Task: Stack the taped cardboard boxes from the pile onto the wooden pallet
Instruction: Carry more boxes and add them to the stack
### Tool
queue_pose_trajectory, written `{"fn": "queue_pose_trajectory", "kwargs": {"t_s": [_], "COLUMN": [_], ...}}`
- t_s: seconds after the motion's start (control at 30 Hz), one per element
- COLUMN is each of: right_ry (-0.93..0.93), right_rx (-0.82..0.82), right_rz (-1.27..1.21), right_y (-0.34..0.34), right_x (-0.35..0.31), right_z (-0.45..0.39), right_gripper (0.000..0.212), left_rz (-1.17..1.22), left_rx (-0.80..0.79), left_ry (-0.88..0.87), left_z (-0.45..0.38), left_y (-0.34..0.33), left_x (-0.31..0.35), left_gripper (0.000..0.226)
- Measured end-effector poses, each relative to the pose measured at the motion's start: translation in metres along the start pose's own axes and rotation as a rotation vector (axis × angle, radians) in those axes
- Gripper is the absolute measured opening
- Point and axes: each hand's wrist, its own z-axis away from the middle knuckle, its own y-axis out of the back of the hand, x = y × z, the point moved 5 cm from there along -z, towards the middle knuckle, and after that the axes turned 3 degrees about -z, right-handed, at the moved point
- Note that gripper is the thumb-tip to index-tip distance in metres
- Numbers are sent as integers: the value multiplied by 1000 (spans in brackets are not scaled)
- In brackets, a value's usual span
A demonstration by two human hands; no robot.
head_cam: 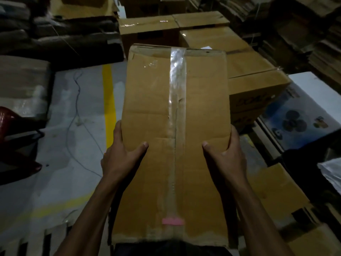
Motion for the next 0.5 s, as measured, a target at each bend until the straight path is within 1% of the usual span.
{"fn": "queue_pose_trajectory", "kwargs": {"t_s": [0.13, 0.33, 0.5], "right_ry": [13, 60, 76], "right_rx": [-26, -75, -142], "right_rz": [36, 80, 100], "right_y": [-48, -113, -173], "right_x": [-46, -101, -140], "right_z": [-15, -52, -105], "right_gripper": [98, 99, 101], "left_rz": [14, 11, -8], "left_rx": [16, 57, 92], "left_ry": [20, 43, 84], "left_z": [-47, -116, -183], "left_y": [36, 75, 96], "left_x": [-23, -50, -67], "left_gripper": [98, 99, 101]}}
